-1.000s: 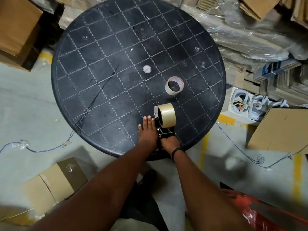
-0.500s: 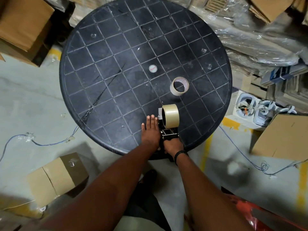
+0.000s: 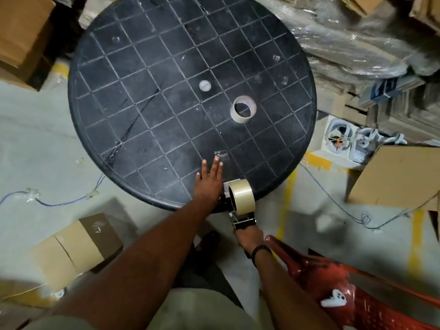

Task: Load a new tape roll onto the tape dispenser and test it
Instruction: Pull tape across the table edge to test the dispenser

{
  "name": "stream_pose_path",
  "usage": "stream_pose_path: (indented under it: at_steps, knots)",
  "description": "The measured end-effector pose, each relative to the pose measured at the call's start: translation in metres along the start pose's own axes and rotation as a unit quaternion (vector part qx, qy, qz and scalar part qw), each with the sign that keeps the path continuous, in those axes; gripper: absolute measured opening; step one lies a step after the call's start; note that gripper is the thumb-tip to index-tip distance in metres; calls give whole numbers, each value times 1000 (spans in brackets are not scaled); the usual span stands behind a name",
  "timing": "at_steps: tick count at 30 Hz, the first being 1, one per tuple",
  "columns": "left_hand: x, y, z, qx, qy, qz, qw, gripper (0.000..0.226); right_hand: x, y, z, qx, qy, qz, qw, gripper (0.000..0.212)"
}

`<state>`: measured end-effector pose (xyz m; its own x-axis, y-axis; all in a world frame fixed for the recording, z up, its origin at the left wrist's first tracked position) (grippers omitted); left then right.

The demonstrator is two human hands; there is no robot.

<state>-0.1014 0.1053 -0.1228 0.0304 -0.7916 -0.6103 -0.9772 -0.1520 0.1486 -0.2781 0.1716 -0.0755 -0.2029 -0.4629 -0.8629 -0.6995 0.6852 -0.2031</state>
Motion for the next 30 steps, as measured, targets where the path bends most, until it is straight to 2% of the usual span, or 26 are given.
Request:
stream_pose_path:
  at_steps: [4, 10, 14, 20, 25, 30]
  knots:
    - [-8, -4, 9, 32, -34, 26, 999, 106, -11, 5, -2, -14, -8, -6, 1000, 36]
    - [-14, 5, 10, 35, -76, 41, 996, 134, -7, 1, -7, -3, 14, -40, 999, 47]
    - [-13, 9, 7, 31, -86, 37, 995, 136, 13, 13, 0, -12, 22, -55, 998, 51]
    - [-14, 7, 17, 42, -54, 27, 997, 121, -7, 7, -4, -8, 34, -67, 997, 39]
    - [-11, 5, 22, 27, -42, 33, 998, 119, -10, 20, 2, 14, 33, -55, 998, 26]
    - [-8, 4, 23, 12, -47, 29, 998, 112, -19, 27, 2, 23, 39, -46, 998, 27]
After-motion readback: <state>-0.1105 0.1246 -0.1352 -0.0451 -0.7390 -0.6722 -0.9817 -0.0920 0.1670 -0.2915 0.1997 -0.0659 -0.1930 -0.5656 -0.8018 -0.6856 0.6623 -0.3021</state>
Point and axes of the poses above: each hand's wrist, its own x-axis towards the middle knuckle, its own z-axis out of the palm, y = z × x, the point moved 2 cm from there along x, towards the middle knuckle, and after that the axes turned 10 degrees about x, right-handed, at the moved point
